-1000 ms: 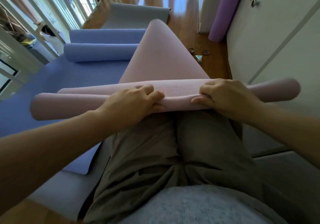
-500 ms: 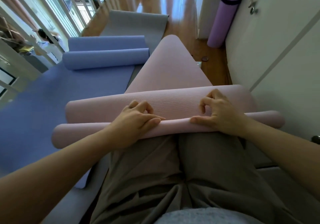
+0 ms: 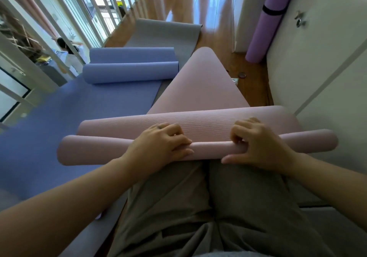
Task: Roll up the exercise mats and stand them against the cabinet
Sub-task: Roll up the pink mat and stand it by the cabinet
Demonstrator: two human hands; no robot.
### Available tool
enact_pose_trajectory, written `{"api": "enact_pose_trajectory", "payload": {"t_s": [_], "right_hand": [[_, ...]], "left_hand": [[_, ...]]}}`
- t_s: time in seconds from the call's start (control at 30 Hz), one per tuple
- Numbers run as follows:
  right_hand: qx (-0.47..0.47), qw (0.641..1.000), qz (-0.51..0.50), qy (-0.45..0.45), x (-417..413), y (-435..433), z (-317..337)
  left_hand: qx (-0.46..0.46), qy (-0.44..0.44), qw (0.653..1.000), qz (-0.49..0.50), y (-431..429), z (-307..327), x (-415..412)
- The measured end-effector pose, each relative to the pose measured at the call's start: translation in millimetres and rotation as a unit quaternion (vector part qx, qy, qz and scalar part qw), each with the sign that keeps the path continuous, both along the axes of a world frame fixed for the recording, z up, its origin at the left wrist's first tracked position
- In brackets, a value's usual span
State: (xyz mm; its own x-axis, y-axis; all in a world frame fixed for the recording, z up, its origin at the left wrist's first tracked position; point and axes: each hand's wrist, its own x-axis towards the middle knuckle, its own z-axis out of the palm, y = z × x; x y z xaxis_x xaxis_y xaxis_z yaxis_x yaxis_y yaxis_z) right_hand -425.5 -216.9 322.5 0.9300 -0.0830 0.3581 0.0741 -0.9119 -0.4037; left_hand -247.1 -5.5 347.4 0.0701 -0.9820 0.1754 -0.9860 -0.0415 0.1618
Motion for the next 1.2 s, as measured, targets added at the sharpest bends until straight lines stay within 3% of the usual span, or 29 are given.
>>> {"api": "enact_pose_trajectory", "payload": {"t_s": [0.13, 0.23, 0.4, 0.53, 0.63, 0.8, 0.87, 0.9, 0.97, 1.03, 1.13, 1.2], "right_hand": [[-0.062, 0.998, 0.019, 0.005, -14.6, -1.8, -0.8], [-0.035, 0.999, -0.010, 0.005, -15.9, -3.4, -1.5], [0.039, 0.998, 0.005, 0.054, -9.5, -13.0, 2.3], [0.150, 0.978, 0.009, 0.145, 7.8, -20.1, 12.6], [0.194, 0.943, 0.005, 0.269, 23.7, -27.7, 25.6], [0.179, 0.906, -0.004, 0.383, 41.5, -31.7, 43.9], [0.171, 0.921, -0.016, 0.351, 37.1, -26.8, 43.3], [0.136, 0.945, -0.023, 0.298, 30.8, -23.7, 39.3], [-0.013, 0.988, -0.042, 0.149, 13.7, -16.1, 23.1], [-0.142, 0.985, -0.073, 0.062, -4.6, -1.1, 3.9], [-0.158, 0.978, -0.126, 0.043, -4.6, 7.2, -1.8], [-0.144, 0.975, -0.133, 0.104, 7.2, 0.7, 9.6]], "left_hand": [[0.066, 0.111, 0.991, 0.025, -9.2, 2.6, 9.5], [0.113, 0.150, 0.982, 0.035, -16.7, 7.9, 13.6], [0.010, -0.080, 0.996, 0.033, -7.1, 1.2, -13.4], [0.011, -0.095, 0.991, 0.096, -1.4, -8.1, -26.3], [0.021, -0.082, 0.990, 0.117, -7.3, -2.9, -20.1], [0.042, -0.125, 0.990, 0.056, -9.4, -4.7, -3.5], [0.043, -0.116, 0.991, 0.053, -11.4, -5.1, 2.3], [0.048, -0.105, 0.992, 0.055, -12.6, -4.5, 3.2], [0.063, -0.078, 0.993, 0.063, -14.8, -3.1, 4.6], [0.076, -0.064, 0.993, 0.069, -16.0, -3.6, 5.9], [0.084, -0.051, 0.993, 0.068, -19.4, -3.0, 5.9], [0.117, -0.026, 0.990, 0.070, -24.3, 0.2, 7.4]]}}
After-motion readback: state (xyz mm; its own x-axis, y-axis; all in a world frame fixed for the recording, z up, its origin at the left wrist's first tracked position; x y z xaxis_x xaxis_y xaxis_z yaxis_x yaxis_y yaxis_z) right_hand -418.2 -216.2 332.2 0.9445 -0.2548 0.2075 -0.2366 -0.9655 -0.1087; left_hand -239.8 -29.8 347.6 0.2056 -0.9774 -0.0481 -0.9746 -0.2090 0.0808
